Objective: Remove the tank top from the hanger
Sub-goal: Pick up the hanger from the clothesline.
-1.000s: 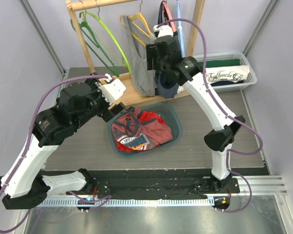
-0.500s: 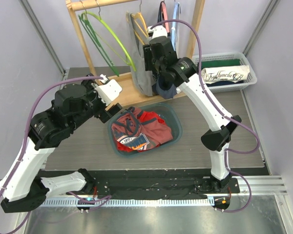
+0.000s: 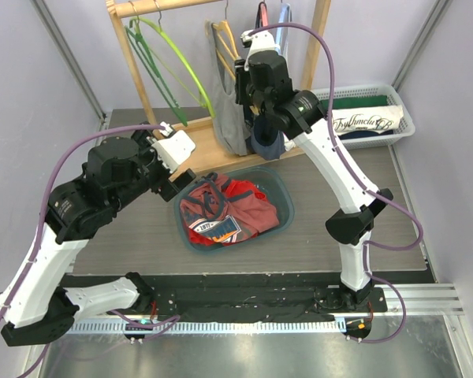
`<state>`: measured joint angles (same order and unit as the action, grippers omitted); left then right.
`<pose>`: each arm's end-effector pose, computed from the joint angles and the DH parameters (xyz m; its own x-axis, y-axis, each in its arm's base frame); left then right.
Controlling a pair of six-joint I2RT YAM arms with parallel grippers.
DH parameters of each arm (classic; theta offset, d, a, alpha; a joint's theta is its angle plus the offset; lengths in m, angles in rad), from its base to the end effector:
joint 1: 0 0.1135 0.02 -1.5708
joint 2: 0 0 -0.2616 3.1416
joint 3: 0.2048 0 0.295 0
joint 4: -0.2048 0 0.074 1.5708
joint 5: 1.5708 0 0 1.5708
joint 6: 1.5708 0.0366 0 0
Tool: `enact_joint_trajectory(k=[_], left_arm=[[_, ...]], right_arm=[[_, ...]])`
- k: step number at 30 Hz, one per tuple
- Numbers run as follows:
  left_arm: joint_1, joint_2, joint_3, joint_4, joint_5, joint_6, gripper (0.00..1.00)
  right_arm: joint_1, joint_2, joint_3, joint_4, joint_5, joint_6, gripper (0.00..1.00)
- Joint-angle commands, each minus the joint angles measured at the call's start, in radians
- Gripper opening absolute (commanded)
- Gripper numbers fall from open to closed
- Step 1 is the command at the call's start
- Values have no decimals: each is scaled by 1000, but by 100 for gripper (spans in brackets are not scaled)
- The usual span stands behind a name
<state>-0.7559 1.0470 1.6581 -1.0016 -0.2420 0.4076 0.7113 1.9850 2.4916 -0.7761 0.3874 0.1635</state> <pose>0.1461 -0.1257 0.5132 -0.0542 0.5800 -0.8128 0.5732 0.6846 0.4503 0.3520 0.2851 0.5169 -0.2525 -0.0186 -0.9674 -0.2914 0.9549 0.0577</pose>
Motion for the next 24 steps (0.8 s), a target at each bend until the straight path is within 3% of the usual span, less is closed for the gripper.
enact_joint_trajectory(k=[1,3,6,13,24], left_arm=[[7,-10,5,11,23,-15,98],[9,-12,3,11,23,-15,98],[10,-15,2,9,26,-16,98],[15,-18,-3,6,27,-18,98],[20,-25,-17,8,23,-13,97]], right_arm=[[-7,-8,55,57,-12,2,22],[-9,-3,58,69,-5,2,10],[-9,-3,55,101,-4,-12,1],[-7,-49,-42,265,-10,-59,1],[85,-118,-203,618,185,-305,1]])
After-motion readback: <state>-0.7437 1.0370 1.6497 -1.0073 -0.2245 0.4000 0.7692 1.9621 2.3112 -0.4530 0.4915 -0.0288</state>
